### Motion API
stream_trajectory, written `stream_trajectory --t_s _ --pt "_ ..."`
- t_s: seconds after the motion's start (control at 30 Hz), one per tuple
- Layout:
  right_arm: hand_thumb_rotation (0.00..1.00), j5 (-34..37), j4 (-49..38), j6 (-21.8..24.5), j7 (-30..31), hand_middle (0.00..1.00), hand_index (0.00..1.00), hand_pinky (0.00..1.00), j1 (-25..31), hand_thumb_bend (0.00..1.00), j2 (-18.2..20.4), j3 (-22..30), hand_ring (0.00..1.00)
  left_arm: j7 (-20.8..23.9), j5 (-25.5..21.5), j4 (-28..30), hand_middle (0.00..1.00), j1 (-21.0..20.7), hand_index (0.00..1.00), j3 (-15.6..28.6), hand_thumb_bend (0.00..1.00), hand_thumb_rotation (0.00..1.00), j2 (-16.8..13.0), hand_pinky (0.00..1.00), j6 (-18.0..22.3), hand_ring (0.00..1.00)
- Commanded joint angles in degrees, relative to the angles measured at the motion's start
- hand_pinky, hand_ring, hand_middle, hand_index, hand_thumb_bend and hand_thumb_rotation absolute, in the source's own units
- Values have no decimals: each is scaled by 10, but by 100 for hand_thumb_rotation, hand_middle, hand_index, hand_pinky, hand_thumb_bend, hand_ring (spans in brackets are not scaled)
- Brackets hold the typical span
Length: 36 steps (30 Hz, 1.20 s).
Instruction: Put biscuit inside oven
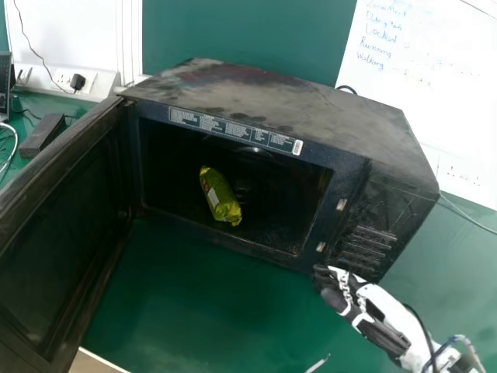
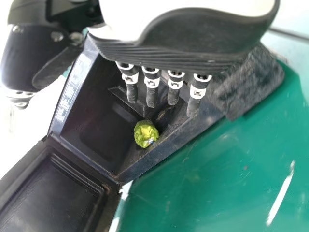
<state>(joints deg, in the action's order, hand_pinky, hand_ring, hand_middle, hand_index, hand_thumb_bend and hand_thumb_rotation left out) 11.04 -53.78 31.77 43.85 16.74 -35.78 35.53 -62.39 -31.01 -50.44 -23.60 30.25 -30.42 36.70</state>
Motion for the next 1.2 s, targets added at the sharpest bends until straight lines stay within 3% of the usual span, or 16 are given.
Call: stream_trajectory --t_s 0.0,0.2,0.6,0.8,0.87,1.17 --pt "77 11 11 -17 14 100 100 91 15 100 -21 19 99 -7 -15 22 81 16 85 3 77 77 9 70 -6 76" --pt "78 23 40 -54 41 100 100 93 49 100 -45 58 99 -26 -29 49 82 33 86 8 75 80 25 70 33 76" --pt "76 37 57 -43 48 100 100 93 70 100 -79 80 100 -35 -32 73 84 48 89 1 66 85 49 73 171 79" --pt "80 31 70 -55 62 100 100 93 82 100 -97 87 100 -43 -36 101 87 65 89 -13 65 81 54 75 197 82" --pt "76 39 79 -54 68 100 100 96 83 100 -100 90 100 -40 -31 114 87 73 90 -20 65 81 53 75 201 82" --pt "74 28 116 -105 86 100 100 94 97 100 -104 106 100 -46 -39 179 86 91 89 -58 74 76 42 74 160 81"
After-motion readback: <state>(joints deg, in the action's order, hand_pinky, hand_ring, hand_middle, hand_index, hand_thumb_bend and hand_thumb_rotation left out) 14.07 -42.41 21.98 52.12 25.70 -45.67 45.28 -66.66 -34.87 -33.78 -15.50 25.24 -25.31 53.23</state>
